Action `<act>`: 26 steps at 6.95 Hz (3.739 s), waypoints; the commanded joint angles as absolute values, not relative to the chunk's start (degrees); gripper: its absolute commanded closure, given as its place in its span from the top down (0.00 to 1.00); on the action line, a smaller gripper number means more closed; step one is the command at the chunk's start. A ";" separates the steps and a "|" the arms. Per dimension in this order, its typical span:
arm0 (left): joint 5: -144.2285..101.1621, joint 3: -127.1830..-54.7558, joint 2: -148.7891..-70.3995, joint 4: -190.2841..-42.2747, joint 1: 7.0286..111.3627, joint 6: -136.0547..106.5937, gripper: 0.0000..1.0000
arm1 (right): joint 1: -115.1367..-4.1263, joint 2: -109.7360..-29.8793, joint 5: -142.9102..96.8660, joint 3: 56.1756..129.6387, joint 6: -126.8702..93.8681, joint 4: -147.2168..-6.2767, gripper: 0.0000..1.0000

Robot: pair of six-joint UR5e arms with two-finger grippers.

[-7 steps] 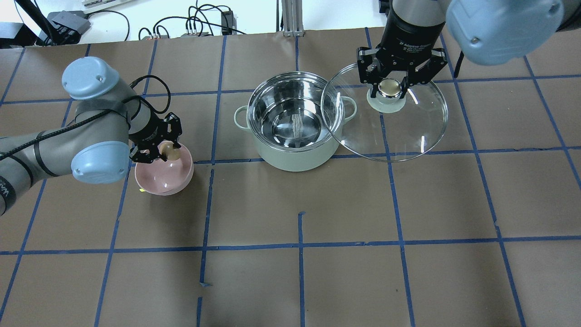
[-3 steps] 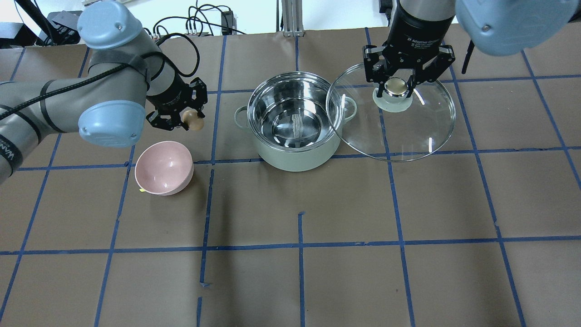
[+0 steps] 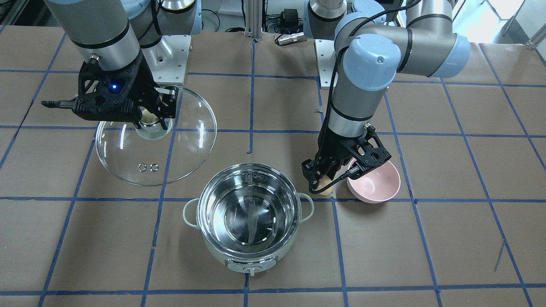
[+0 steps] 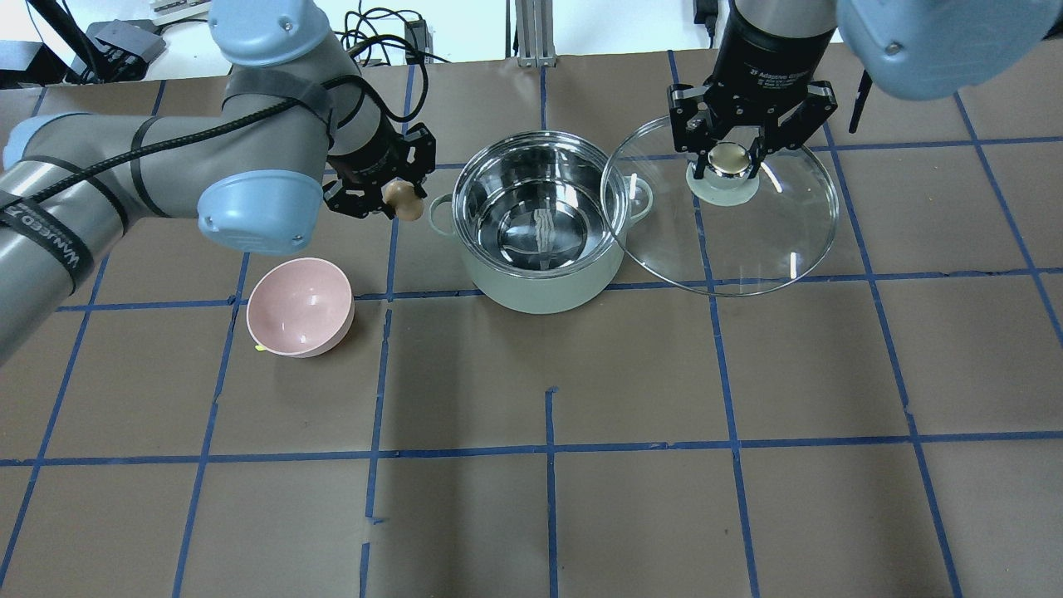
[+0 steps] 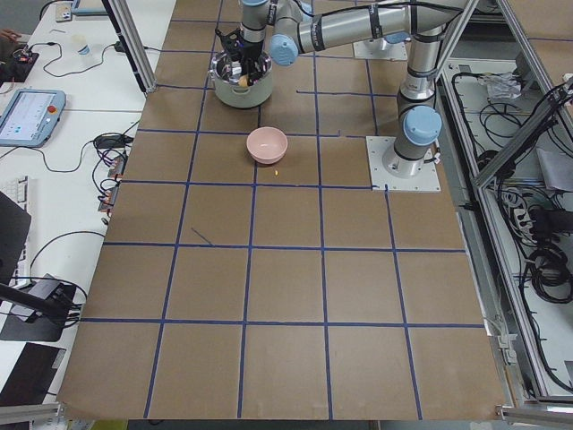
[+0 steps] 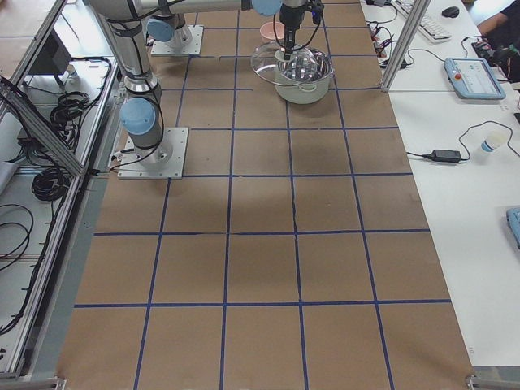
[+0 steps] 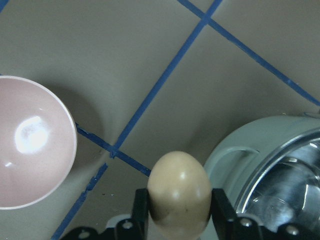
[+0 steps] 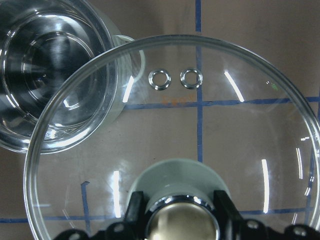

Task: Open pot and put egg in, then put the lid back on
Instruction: 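Lift the egg with the left gripper and carry it over the pot, then lower the egg into the pot and open the left gripper, then set the glass lid back on the pot with the right gripper while the left withdraws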

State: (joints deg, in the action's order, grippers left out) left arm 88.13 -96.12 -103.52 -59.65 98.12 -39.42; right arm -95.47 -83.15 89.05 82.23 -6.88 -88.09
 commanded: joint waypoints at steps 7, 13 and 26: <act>83.24 -88.59 -117.42 -47.20 104.24 -34.89 0.27 | -94.57 -83.14 88.86 82.97 -2.55 -88.77 0.01; 82.09 -88.59 -122.25 -39.40 105.21 -34.89 0.41 | -94.75 -77.89 88.24 80.60 -2.46 -92.71 0.01; 90.88 -88.51 -89.15 -93.83 89.05 0.49 1.00 | -109.77 -59.07 89.73 65.83 -18.27 -102.04 0.03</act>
State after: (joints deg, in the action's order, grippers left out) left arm 89.52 -88.71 -92.43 -88.32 91.01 -4.18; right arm -108.32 -61.13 88.95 67.05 -16.98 -101.63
